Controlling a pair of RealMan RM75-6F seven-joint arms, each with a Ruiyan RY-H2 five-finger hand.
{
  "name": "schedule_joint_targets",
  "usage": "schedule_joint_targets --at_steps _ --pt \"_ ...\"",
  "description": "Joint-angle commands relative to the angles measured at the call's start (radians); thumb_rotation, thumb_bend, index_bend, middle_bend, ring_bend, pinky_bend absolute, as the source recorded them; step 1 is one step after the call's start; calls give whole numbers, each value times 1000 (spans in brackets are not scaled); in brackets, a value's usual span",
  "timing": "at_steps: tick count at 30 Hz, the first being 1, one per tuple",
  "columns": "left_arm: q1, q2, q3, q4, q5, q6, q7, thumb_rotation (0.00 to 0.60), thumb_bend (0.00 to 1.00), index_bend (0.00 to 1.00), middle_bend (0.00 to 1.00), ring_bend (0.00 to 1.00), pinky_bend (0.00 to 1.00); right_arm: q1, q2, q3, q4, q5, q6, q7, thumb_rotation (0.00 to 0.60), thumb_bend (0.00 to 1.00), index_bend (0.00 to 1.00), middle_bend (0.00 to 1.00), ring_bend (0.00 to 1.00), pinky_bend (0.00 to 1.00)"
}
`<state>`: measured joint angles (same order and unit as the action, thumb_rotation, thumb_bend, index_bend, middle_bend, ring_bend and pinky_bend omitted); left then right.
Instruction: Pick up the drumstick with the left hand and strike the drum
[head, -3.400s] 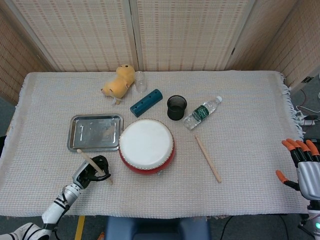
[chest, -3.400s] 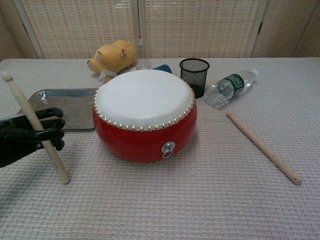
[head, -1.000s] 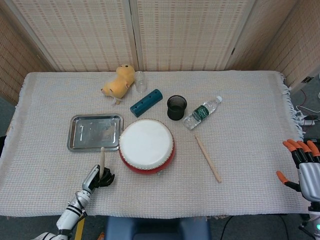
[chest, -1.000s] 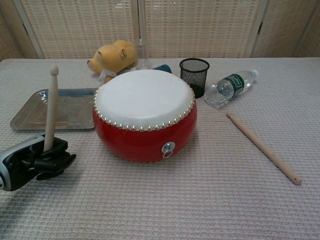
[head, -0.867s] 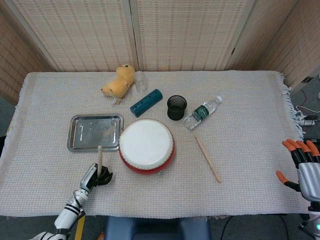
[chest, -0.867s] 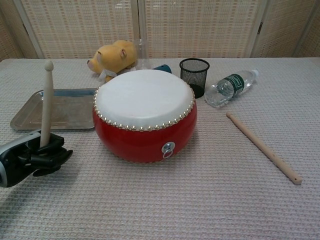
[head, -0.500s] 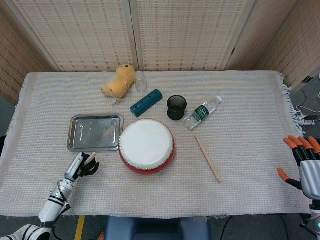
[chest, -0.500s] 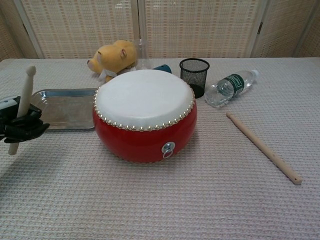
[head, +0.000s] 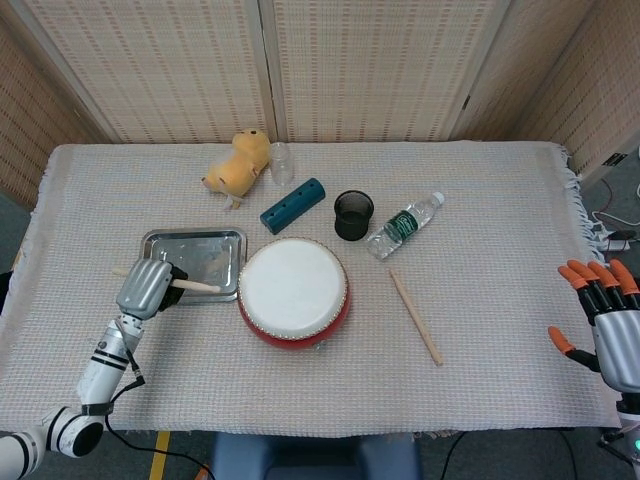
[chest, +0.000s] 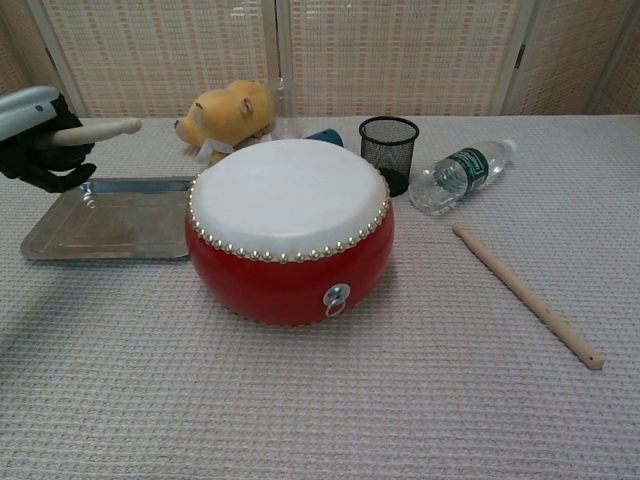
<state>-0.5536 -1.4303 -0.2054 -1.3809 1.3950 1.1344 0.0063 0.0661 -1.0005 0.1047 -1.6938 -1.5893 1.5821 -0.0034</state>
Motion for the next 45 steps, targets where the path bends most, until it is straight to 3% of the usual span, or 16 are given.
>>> schedule_joint_targets --at_steps 1,7,17,22,28,38,42,45 --pt "-79 -5 -7 -51 4 -13 301 600 795 1000 1000 1000 1000 -3 0 -3 3 -3 6 7 600 226 147 123 0 20" --pt "-140 -32 -14 -115 -64 -62 593 600 795 1000 1000 1000 1000 -11 -6 -10 20 -10 19 32 600 226 147 123 0 20" --pt "-233 -76 -57 -185 -258 -93 904 600 792 1000 1000 1000 1000 -18 -10 -16 39 -17 33 63 600 227 147 123 0 20" --pt "-258 -83 -81 -201 -306 -86 892 600 792 1000 1000 1000 1000 -24 -11 -18 45 -15 40 72 600 227 146 123 0 20" --pt "-265 -72 -140 -237 -404 -100 753 600 789 976 1000 1000 1000 -25 -14 -21 51 -16 39 81 600 227 146 123 0 20" --pt "-350 -143 -2 -54 -357 -91 997 600 788 931 1000 1000 1000 -20 -21 -23 61 -16 30 91 600 226 146 123 0 20" --pt "-341 -135 -52 -97 -449 -93 930 600 787 931 1000 1000 1000 -21 -21 -23 63 -11 30 94 600 227 147 123 0 20" --pt "-321 -115 -102 -147 -456 -58 820 600 786 931 1000 1000 1000 -20 -22 -24 65 -11 27 95 600 226 147 123 0 20"
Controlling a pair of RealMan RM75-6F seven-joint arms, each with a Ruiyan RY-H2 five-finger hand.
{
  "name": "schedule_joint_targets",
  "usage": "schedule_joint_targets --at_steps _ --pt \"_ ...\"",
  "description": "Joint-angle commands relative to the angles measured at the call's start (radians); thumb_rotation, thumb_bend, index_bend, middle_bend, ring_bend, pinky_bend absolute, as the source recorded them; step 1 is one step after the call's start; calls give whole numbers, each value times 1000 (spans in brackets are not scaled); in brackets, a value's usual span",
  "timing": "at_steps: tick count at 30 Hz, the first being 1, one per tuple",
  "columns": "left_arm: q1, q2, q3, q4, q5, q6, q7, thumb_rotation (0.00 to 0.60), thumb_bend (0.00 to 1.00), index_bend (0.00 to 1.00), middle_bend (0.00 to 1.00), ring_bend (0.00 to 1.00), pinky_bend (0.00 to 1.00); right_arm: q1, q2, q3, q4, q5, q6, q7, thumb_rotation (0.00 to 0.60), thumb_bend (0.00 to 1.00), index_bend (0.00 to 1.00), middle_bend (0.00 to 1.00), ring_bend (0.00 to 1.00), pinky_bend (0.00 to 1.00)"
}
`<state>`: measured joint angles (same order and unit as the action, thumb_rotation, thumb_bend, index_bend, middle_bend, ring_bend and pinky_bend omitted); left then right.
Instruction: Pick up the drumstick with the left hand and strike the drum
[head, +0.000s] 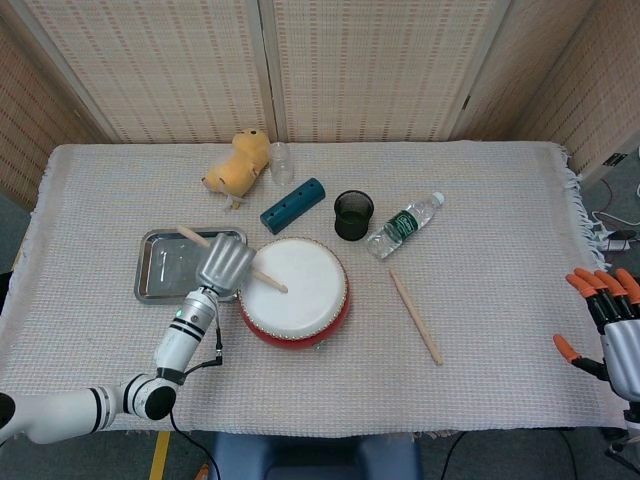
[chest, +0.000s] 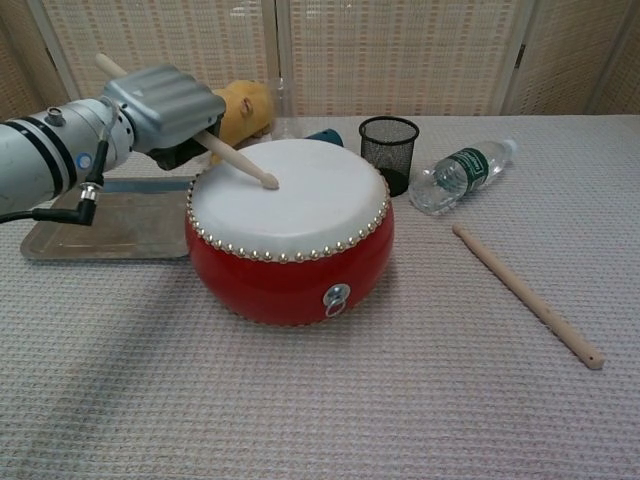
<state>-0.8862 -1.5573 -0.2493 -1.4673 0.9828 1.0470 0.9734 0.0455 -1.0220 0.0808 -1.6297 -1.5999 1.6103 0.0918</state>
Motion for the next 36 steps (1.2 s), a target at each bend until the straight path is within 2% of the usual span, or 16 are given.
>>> schedule_joint_targets --at_steps 1,6,7,12,15,18,23,25,28,36 --pt "18 16 -70 -74 -41 39 -181 600 786 930 1000 1000 1000 1 -2 -1 1 0 -2 0 600 226 147 124 0 20" --pt "26 26 -88 -100 -42 47 -249 600 783 915 1000 995 1000 3 -5 -1 3 1 -5 1 600 226 146 124 0 20" --pt "20 27 -79 -95 -33 39 -245 600 782 911 1000 991 1000 3 -6 -1 4 2 -7 1 600 226 146 124 0 20" --pt "-26 -24 32 40 41 30 -88 600 782 908 1000 984 1000 1 -6 0 5 6 -4 2 600 226 146 124 0 20" --pt "-36 -44 70 72 50 27 -23 600 782 910 1000 983 1000 2 -7 -1 8 7 -7 3 600 227 147 124 0 20" --pt "-29 -41 52 50 38 47 -45 600 782 911 1000 982 1000 4 -8 0 11 7 -9 7 600 226 146 124 0 20" --pt "7 6 -39 -61 6 91 -212 600 782 912 1000 982 1000 2 -8 -1 13 7 -6 10 600 227 147 123 0 20" --pt "12 20 -52 -84 0 91 -245 600 783 912 1000 982 1000 2 -9 -1 13 8 -6 11 600 227 146 123 0 20" --pt "5 25 -40 -70 2 77 -241 600 782 911 1000 982 1000 1 -12 -2 15 9 -7 12 600 226 147 124 0 20" --pt "-33 -31 67 65 -4 26 -75 600 782 903 993 972 1000 1 -10 -3 13 9 -8 11 600 226 147 123 0 20"
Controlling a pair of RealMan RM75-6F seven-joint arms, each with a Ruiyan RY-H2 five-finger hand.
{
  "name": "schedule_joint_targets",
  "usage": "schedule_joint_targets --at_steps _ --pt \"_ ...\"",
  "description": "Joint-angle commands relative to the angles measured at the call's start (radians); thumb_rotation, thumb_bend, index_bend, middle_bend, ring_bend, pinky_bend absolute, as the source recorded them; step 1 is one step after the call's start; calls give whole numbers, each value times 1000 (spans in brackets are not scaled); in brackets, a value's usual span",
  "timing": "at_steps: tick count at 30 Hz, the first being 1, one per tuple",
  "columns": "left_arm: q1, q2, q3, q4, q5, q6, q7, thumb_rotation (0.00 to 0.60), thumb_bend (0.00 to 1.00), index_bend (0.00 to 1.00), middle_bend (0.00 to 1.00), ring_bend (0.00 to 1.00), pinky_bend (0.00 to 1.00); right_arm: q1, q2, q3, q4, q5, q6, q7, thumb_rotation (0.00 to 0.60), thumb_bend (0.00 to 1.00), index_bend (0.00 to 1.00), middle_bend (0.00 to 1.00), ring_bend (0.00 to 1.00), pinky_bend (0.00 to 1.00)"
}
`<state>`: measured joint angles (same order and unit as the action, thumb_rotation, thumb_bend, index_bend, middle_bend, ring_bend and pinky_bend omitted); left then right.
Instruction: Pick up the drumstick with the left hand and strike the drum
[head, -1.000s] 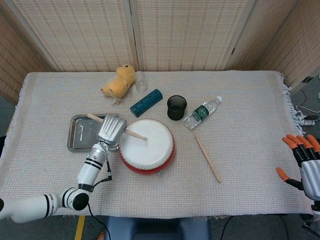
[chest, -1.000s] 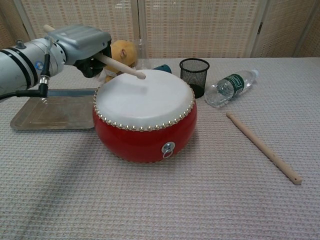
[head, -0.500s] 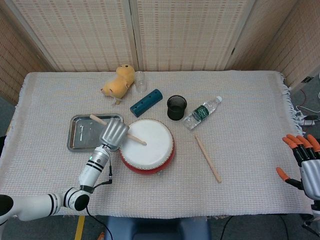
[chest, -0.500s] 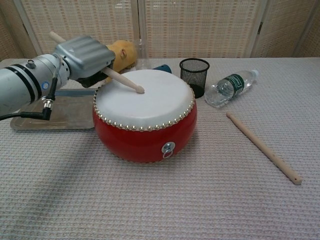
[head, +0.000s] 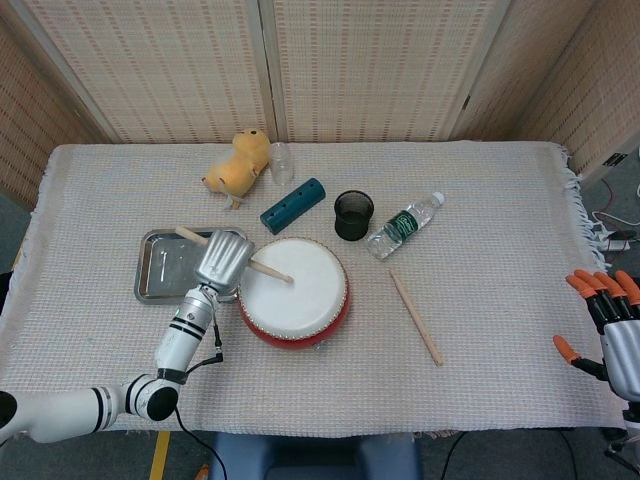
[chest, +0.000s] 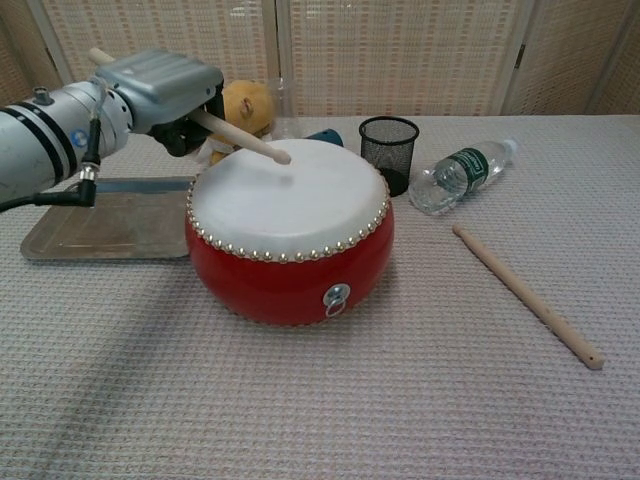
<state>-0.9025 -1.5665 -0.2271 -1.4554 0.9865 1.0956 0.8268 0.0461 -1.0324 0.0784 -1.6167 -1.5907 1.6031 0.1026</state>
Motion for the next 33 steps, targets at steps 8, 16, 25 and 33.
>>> schedule_joint_targets --at_steps 8,16,25,33 --pt "27 47 -64 -96 -61 1 -137 600 782 903 994 972 1000 3 -3 1 0 -3 -1 -1 600 227 147 124 0 20" --pt "4 32 -12 -43 -35 -10 -81 600 774 903 993 971 1000 2 -5 0 1 1 -2 -4 600 227 147 123 0 20" --pt "-1 3 1 -13 -58 -18 -61 600 775 910 1000 975 1000 3 1 1 1 6 -6 -2 600 226 147 123 0 20" --pt "24 84 -66 -114 -17 9 -212 600 773 912 1000 979 1000 4 -4 -1 3 8 -13 0 600 226 147 124 0 20"
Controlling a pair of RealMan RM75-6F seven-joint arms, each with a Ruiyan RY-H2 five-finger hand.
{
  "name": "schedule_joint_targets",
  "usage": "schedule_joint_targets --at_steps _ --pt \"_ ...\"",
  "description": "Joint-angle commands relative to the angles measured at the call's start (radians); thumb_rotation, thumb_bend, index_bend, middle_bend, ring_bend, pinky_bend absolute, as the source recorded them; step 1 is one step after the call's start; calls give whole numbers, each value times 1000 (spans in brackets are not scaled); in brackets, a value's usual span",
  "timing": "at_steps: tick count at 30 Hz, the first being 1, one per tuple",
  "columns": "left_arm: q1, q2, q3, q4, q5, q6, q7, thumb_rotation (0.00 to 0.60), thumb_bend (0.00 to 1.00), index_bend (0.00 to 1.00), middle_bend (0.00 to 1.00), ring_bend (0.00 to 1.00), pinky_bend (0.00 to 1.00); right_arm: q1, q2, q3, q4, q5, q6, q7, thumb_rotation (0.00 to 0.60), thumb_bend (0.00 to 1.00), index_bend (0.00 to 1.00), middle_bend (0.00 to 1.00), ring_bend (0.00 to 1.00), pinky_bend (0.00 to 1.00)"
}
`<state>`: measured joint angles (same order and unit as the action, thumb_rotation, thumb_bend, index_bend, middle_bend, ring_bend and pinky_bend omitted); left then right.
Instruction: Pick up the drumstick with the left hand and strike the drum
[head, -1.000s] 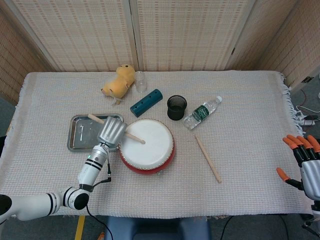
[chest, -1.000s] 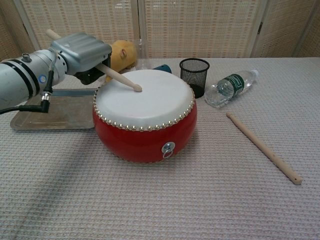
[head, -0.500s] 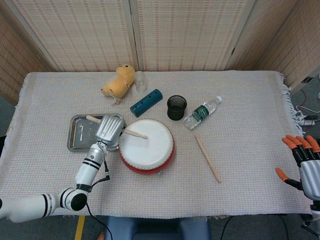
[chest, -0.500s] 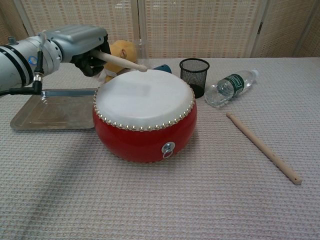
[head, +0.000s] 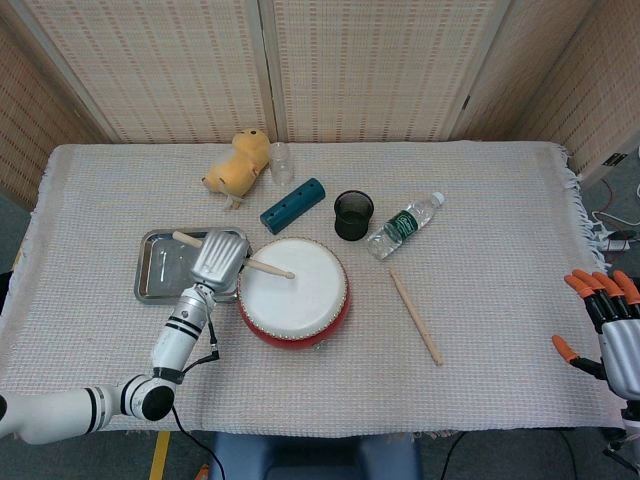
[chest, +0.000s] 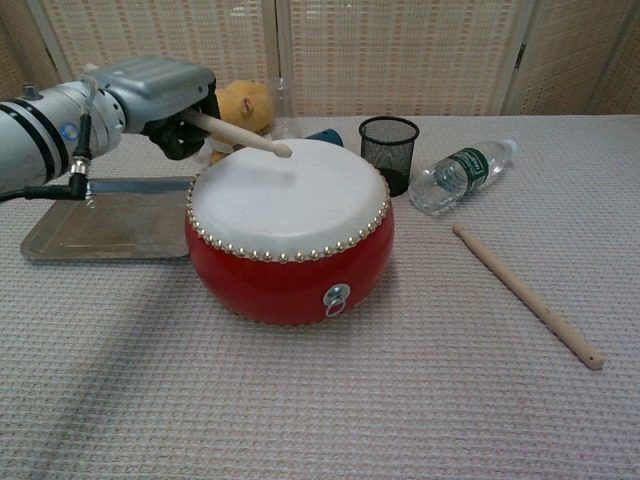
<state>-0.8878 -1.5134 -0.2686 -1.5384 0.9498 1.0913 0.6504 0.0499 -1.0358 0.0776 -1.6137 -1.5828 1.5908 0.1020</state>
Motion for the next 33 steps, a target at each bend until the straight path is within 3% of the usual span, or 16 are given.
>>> schedule_joint_targets --at_steps 1,10,12,17,22,27,33 --pt "5 28 -19 -21 25 15 -23 600 774 913 1000 979 1000 0 -1 0 1 1 0 0 600 226 147 123 0 20" --pt "-45 -74 106 179 45 -32 196 600 775 912 1000 979 1000 -1 1 0 3 3 -1 3 600 226 146 123 0 20" --pt "-47 -78 113 188 44 -25 227 600 774 912 1000 979 1000 -1 1 1 4 4 -1 4 600 226 147 123 0 20" --pt "-12 -54 34 110 33 36 89 600 774 912 1000 979 1000 -1 -1 0 8 2 0 7 600 226 147 123 0 20" --pt "8 3 -33 56 -18 5 -42 600 774 912 1000 980 1000 -2 -2 -1 7 1 2 7 600 226 146 123 0 20" --pt "14 6 -54 126 -72 -44 -120 600 772 910 999 979 1000 -7 2 -1 5 3 9 5 600 227 147 123 0 20" --pt "8 -61 -26 307 -96 -111 -166 600 773 904 995 976 1000 -5 1 -1 6 4 3 5 600 226 147 123 0 20"
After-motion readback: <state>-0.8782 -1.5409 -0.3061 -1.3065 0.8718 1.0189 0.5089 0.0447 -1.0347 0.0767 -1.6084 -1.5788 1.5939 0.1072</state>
